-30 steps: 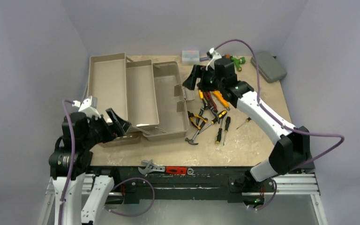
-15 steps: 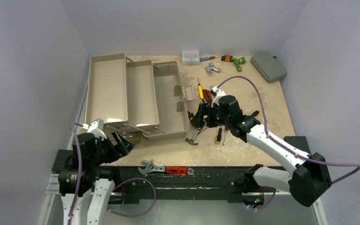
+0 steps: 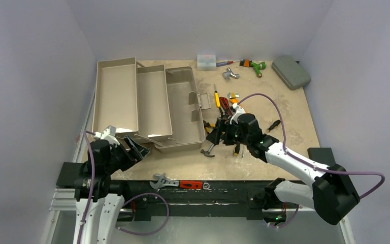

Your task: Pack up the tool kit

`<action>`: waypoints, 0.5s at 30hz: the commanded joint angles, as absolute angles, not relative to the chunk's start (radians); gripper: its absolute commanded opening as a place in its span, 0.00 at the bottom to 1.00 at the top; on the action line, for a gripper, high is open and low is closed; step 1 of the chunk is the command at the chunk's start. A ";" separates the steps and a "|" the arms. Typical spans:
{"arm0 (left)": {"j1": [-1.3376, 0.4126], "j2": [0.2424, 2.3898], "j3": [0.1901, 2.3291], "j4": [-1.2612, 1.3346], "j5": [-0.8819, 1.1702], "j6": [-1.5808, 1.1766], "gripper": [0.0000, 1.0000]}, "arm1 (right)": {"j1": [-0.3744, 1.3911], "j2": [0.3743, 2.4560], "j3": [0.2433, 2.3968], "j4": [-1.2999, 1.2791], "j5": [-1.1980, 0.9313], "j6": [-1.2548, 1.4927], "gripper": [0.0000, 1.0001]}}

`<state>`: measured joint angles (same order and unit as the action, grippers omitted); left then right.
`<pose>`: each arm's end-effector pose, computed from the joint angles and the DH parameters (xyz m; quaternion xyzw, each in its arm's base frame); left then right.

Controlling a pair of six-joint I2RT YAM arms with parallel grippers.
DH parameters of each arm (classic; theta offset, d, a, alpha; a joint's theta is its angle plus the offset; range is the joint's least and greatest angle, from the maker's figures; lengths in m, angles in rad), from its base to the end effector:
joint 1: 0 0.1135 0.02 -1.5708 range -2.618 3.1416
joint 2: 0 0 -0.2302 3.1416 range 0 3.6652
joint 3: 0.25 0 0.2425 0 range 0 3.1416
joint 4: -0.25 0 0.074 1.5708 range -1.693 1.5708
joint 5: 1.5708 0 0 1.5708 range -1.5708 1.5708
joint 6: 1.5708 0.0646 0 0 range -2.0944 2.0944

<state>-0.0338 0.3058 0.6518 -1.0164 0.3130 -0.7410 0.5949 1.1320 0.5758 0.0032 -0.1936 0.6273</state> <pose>0.1066 -0.0235 0.2348 -0.2443 0.8578 -0.2923 0.3450 0.2169 0.1618 0.1766 -0.0330 0.8698 0.3474 0.3487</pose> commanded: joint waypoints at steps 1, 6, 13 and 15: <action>-0.038 0.344 0.536 -0.816 0.348 -0.863 0.76 | 0.597 1.144 0.565 0.132 -0.214 0.659 0.81; -0.043 0.364 0.463 -0.705 0.307 -0.908 0.75 | 0.598 1.188 0.570 0.173 -0.222 0.660 0.82; -0.043 0.498 0.421 -0.542 0.273 -0.893 0.75 | 0.599 1.322 0.607 0.298 -0.278 0.712 0.80; -0.043 0.547 0.413 -0.493 0.267 -0.882 0.75 | 0.600 1.350 0.611 0.328 -0.281 0.733 0.80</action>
<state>-0.0410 0.4358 0.4580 -0.6056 0.2863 -0.8532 0.5945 1.3067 0.5758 0.2237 -0.2382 0.6922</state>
